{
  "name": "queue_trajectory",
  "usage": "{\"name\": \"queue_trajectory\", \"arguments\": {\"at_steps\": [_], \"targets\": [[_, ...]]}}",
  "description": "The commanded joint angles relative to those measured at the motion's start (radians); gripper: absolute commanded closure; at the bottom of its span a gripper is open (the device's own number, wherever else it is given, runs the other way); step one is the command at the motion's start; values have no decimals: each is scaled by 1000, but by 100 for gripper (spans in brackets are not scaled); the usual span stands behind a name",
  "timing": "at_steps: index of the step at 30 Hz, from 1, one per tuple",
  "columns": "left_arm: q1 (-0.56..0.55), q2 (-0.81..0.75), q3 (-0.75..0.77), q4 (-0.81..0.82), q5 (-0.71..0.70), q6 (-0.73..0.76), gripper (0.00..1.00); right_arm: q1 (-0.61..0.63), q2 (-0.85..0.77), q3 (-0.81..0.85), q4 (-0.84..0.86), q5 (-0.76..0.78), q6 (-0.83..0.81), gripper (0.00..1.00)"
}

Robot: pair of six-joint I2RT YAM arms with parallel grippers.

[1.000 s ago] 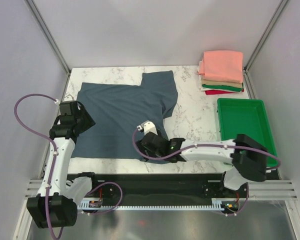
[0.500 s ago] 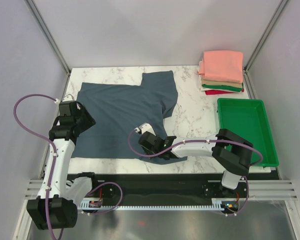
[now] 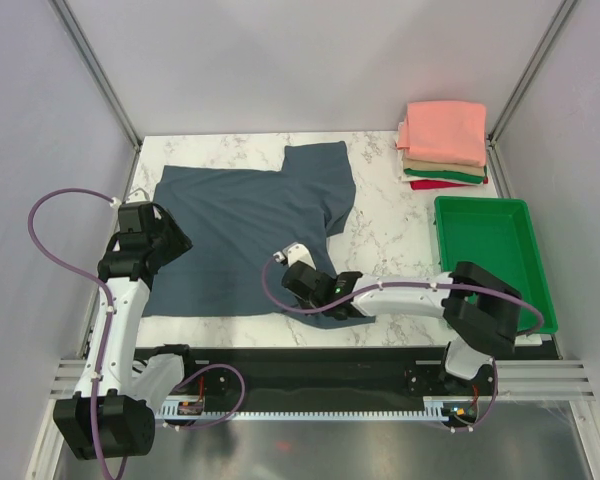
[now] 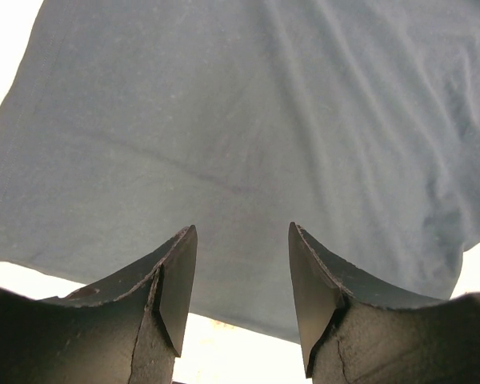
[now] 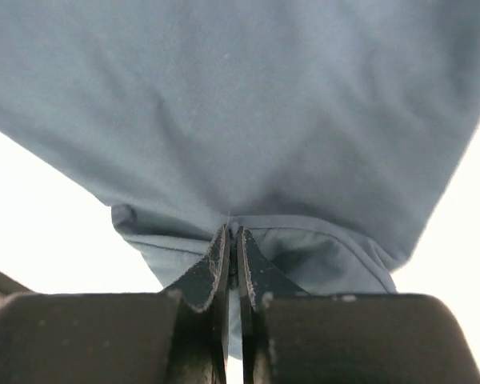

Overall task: Fold and stack the t-shirts
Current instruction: Flatten the tshirt out

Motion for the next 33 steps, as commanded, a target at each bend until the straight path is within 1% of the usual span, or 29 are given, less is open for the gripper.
{"name": "queue_trajectory", "arguments": {"at_steps": [1, 2, 5, 7, 9, 11, 14, 15, 16, 17, 18, 19, 21, 23, 25, 30, 33], "targets": [[7, -17, -7, 40, -5, 1, 43, 0, -124, -7, -70, 49, 22, 92], [8, -17, -9, 40, -10, 1, 43, 0, -165, -13, -79, 49, 29, 91], [8, -21, -10, 40, -18, -2, 43, 9, -242, -47, -98, 35, 52, 90], [8, -19, -10, 38, -25, -2, 43, 17, -286, -77, -104, 26, 71, 85], [8, -22, -10, 37, -35, -5, 43, 24, -311, -111, -105, 15, 84, 77], [7, -21, -12, 32, -42, -6, 43, 30, -339, -133, -104, 9, 104, 71], [8, -21, -12, 32, -47, -8, 43, 41, -374, -183, -87, 8, 122, 73], [8, -17, -12, 32, -47, -8, 43, 41, -380, -206, -73, 5, 133, 69], [8, -17, -13, 32, -48, -8, 43, 40, -391, -215, -66, 0, 136, 67], [7, -17, -12, 31, -45, -8, 43, 40, -394, -222, -59, -2, 139, 78], [8, -16, -12, 31, -48, -8, 43, 41, -395, -228, -49, 0, 141, 94], [8, -19, -12, 31, -48, -9, 43, 41, -398, -231, -43, 0, 142, 93], [8, -17, -15, 32, -47, -9, 43, 41, -394, -229, -23, 0, 139, 64], [7, -16, -13, 31, -42, -9, 43, 40, -368, -220, -9, -6, 135, 39], [8, -16, -13, 32, -39, -8, 43, 40, -321, -191, 8, -9, 116, 36], [5, -17, -13, 32, -36, -8, 43, 41, -186, -118, 40, 11, 59, 36], [7, -19, -13, 32, -32, -6, 43, 37, -146, -85, 65, 24, 35, 37]]}}
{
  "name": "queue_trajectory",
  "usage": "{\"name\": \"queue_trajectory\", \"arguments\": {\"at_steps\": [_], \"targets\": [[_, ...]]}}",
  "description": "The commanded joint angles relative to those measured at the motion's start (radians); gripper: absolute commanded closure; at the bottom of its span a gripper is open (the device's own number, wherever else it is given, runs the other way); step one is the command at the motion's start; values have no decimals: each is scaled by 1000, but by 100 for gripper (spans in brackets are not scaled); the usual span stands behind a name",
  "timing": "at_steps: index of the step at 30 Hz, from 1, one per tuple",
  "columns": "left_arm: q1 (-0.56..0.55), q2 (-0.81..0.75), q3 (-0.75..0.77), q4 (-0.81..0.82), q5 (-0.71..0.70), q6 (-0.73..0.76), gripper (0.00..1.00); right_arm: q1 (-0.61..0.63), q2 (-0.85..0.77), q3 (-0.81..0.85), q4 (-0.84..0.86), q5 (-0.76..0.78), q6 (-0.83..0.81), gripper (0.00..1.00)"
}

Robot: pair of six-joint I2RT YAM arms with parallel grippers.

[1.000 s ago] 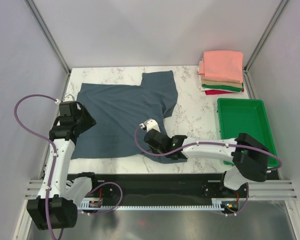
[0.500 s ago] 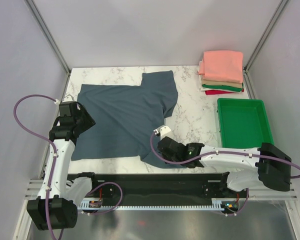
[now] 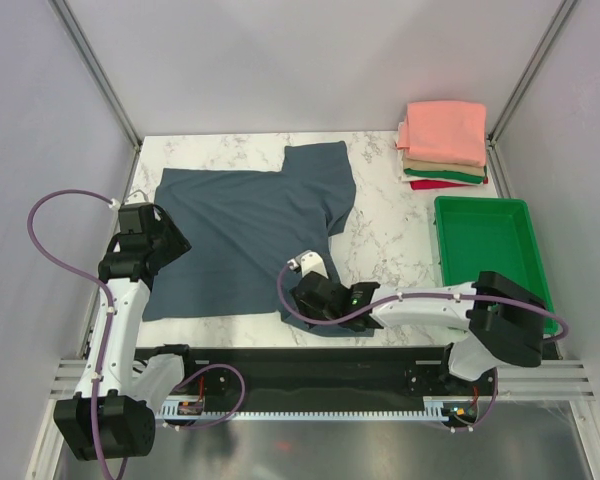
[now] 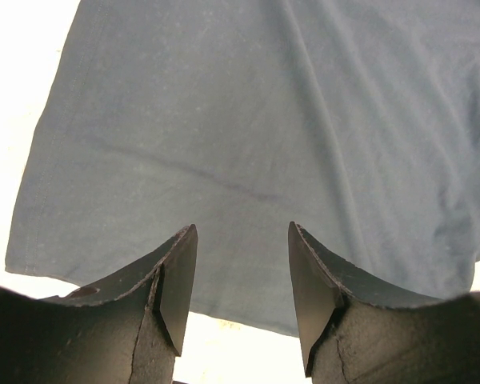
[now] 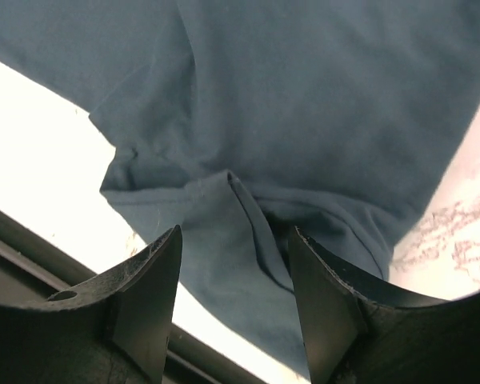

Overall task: Fold and stack the t-shirts
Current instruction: Flatten the tshirt out

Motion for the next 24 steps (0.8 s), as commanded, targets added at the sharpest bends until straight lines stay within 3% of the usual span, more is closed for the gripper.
{"name": "queue_trajectory", "arguments": {"at_steps": [1, 10, 19, 24], "targets": [[3, -13, -2, 31, -3, -5, 44, -5, 52, 66, 62, 30, -50, 37], [5, -11, 2, 34, 11, 0, 44, -28, 126, 92, 126, -11, -105, 41], [5, -11, 4, 39, 15, 2, 44, -29, 109, 53, 146, -30, -86, 87], [6, -5, 4, 37, 14, 2, 43, -31, 52, 45, 87, 5, -63, 94]]}}
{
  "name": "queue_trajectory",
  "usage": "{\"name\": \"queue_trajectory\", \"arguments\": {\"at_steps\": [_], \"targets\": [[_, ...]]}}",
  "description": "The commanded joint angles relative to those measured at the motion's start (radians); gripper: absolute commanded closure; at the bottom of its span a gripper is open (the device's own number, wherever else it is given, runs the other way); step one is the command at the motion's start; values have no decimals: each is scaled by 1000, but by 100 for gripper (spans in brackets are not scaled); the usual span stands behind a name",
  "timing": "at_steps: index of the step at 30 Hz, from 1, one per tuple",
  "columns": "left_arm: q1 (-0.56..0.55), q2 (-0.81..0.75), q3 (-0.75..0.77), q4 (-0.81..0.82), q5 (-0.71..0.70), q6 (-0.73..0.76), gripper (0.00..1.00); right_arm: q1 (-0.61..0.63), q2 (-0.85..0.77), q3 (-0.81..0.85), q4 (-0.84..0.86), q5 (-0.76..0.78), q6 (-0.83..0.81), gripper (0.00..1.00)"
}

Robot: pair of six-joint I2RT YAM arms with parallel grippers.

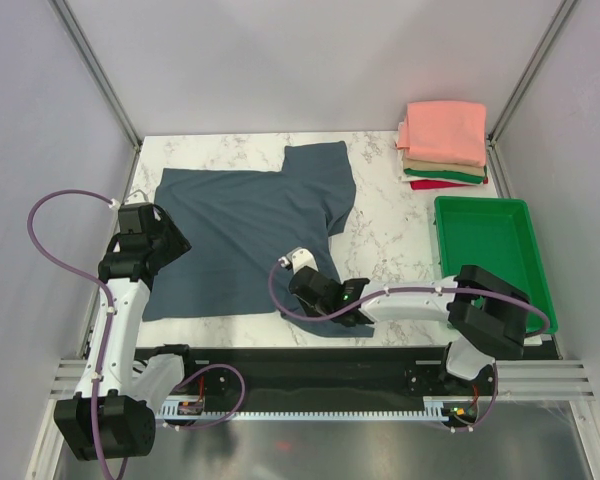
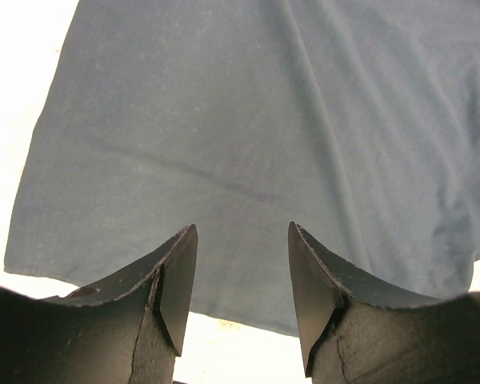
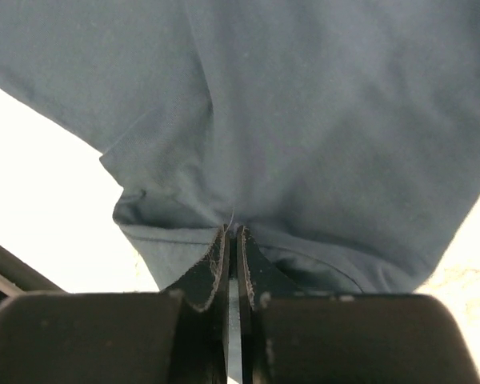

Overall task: Fold and stack the t-shirts
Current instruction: Flatten the tshirt out

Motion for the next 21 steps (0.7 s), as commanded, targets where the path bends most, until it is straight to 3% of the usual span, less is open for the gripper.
{"name": "queue_trajectory", "arguments": {"at_steps": [1, 8, 10, 12, 15, 17, 21], "targets": [[3, -7, 4, 37, 7, 2, 44, -1, -82, 0, -27, 34, 23, 94], [4, -8, 1, 36, -2, 0, 44, 1, -174, -18, -93, 31, 54, 89], [3, -11, -1, 36, -8, -4, 44, 1, -210, -34, -99, 27, 58, 100], [4, -14, -1, 36, -17, -11, 44, 2, -255, -52, -112, 35, 60, 100], [4, -27, -7, 16, -33, -50, 44, -18, -332, -57, -174, 196, 51, 100], [4, -62, -21, 8, -59, -127, 44, -91, -366, -34, -210, 245, 14, 100], [4, -177, -148, 72, -21, -222, 44, -445, -360, 62, -181, 97, -115, 100]]}}
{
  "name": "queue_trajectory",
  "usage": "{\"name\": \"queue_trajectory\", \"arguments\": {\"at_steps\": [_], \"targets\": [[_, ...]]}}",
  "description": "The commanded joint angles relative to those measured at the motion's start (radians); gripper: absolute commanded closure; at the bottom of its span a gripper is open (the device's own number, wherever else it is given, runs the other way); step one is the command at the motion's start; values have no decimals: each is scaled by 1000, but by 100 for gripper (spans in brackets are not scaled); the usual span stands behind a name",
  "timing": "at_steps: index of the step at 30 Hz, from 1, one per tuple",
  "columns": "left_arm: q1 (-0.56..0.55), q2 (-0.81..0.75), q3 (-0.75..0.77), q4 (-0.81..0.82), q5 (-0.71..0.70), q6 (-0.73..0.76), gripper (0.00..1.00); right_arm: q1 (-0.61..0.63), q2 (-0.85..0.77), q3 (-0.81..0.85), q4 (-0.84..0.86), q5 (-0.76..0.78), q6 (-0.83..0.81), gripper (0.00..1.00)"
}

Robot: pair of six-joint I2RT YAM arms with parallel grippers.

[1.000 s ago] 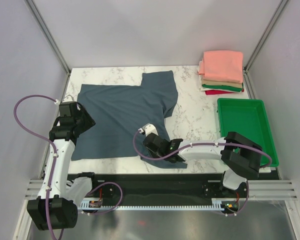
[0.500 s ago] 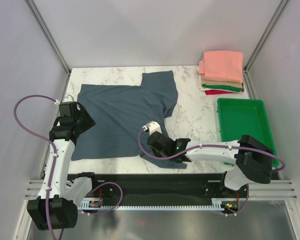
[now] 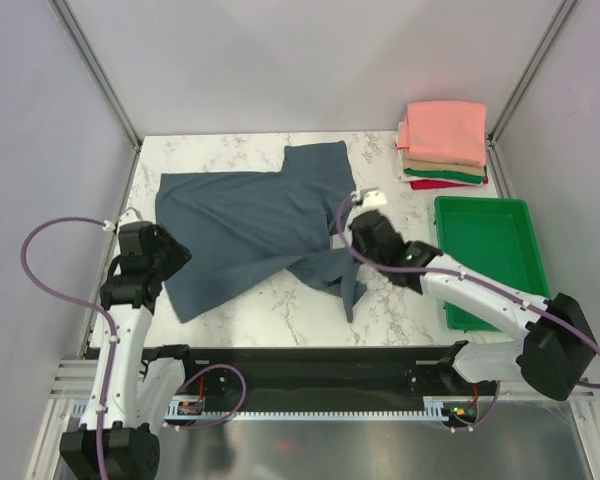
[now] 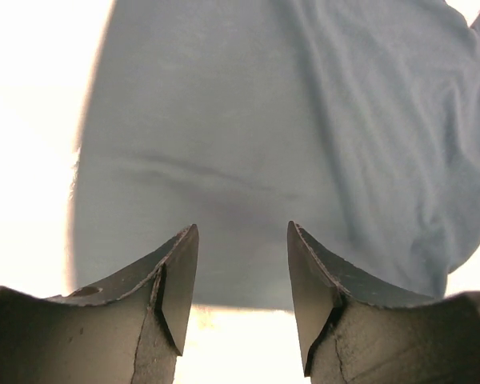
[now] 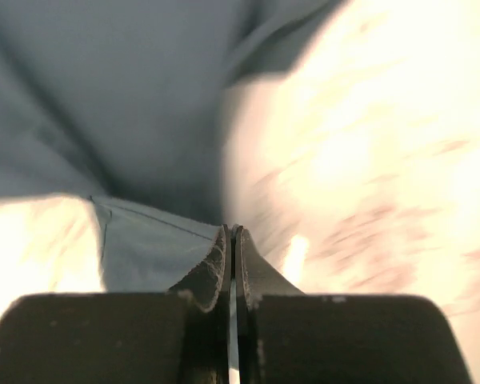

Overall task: Fold and stack the t-shirts
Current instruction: Flatten the tshirt out

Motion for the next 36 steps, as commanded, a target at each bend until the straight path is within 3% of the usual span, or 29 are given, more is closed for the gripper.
{"name": "queue_trajectory", "arguments": {"at_steps": [1, 5, 10, 14, 20, 26, 36], "targets": [[4, -66, -78, 51, 29, -136, 45, -227, 7, 124, -12, -26, -117, 100], [-2, -62, -142, 51, 51, -158, 51, -340, 55, 238, -23, -79, -171, 100], [-71, -71, -195, 71, 71, -199, 56, -379, 82, 205, 9, -147, -160, 100], [-312, -18, -219, 72, 20, -238, 55, -388, 84, 136, 55, -171, -152, 100], [-501, 32, -288, 92, -35, -324, 47, -408, 86, 117, 63, -191, -156, 100], [-609, 81, -323, 95, -70, -380, 45, -416, 90, 117, 68, -207, -151, 100], [-680, 203, -371, 175, -101, -420, 44, -428, 96, 108, 77, -219, -149, 100]]}}
